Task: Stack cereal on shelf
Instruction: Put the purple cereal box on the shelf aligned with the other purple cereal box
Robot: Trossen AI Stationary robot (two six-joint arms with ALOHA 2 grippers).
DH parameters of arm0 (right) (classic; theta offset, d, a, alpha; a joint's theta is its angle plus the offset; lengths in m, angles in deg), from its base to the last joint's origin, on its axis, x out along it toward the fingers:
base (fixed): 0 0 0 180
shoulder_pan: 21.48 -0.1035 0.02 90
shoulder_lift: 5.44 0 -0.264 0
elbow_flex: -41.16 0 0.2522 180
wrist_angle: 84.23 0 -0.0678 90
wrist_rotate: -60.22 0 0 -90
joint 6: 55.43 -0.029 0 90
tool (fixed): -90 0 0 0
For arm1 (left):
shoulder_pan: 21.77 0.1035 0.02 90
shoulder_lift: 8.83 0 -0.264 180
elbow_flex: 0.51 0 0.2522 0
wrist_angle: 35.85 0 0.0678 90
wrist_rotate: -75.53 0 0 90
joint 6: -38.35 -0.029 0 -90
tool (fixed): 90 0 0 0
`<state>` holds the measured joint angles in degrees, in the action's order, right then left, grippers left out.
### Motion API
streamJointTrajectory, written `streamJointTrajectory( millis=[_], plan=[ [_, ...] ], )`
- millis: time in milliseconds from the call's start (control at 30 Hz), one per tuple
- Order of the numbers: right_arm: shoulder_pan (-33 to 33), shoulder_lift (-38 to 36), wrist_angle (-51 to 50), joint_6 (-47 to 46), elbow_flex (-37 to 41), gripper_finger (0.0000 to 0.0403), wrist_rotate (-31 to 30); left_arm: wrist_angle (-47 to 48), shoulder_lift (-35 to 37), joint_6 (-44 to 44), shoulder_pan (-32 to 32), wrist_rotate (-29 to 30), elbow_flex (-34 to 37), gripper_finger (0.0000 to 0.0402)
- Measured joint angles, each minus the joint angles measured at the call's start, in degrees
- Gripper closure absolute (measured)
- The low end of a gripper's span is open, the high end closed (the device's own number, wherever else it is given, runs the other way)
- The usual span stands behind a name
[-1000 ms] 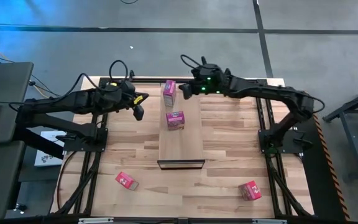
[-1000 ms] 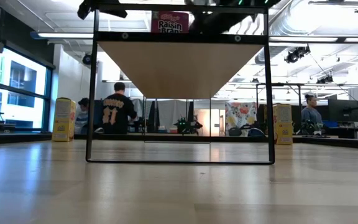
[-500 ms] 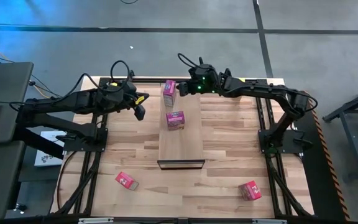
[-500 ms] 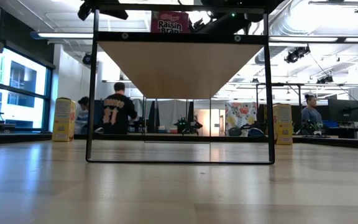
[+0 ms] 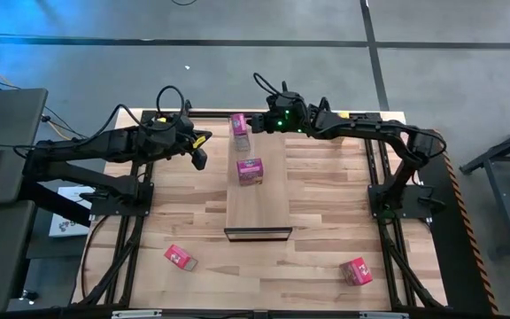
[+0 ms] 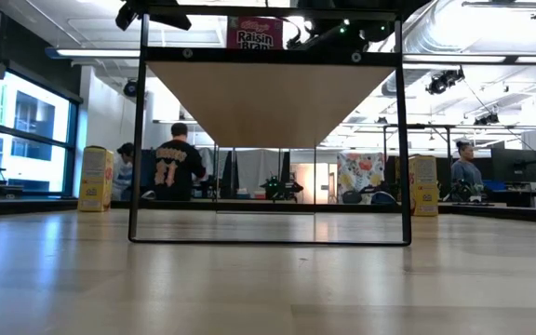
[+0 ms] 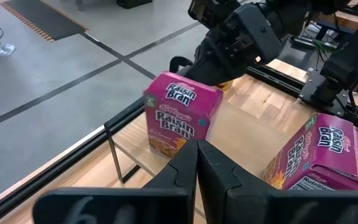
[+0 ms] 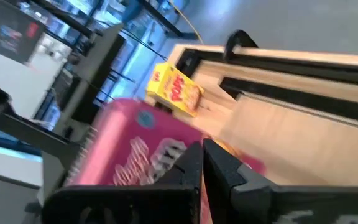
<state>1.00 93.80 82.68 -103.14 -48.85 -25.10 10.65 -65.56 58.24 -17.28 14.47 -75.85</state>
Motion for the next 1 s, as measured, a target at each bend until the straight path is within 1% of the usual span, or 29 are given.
streamJointTrajectory(
  millis=[100, 233, 300, 367, 533, 667, 800, 1000],
  plan=[
    [0.5, -0.2, -0.1, 1.6, 0.0, 0.0403, -0.1, 0.1, 0.0, 0.0, 0.0, 0.0, 0.0, 0.0399],
    [2.6, -2.4, -2.0, 4.1, 0.0, 0.0403, 0.7, 0.3, 0.0, 0.0, 0.0, -0.2, 0.0, 0.0399],
    [3.5, -3.6, -3.2, 4.6, 0.0, 0.0403, 1.6, 0.3, 0.0, 0.0, 0.0, -0.2, 0.0, 0.0399],
    [3.8, -4.5, -4.7, 4.7, 0.0, 0.0403, 3.7, 0.4, 0.0, 0.0, 0.0, -0.2, 0.0, 0.0399],
    [1.8, -4.9, -10.1, 5.5, 0.0, 0.0403, 4.4, 0.2, 0.0, 0.0, 0.0, 0.1, 0.0, 0.0399],
    [-0.7, -4.5, -10.0, 5.6, 0.0, 0.0403, 4.3, 0.3, 0.0, 0.0, 0.0, 0.1, 0.0, 0.0399],
    [-2.5, -4.5, -10.0, 5.6, 0.0, 0.0403, 1.8, 0.3, 0.0, 0.0, 0.0, 0.1, 0.0, 0.0399],
    [-4.0, -4.5, -9.9, 5.2, 0.0, 0.0403, 0.0, 0.2, 0.0, 0.0, 0.0, 0.2, 0.0, 0.0399]
  ],
)
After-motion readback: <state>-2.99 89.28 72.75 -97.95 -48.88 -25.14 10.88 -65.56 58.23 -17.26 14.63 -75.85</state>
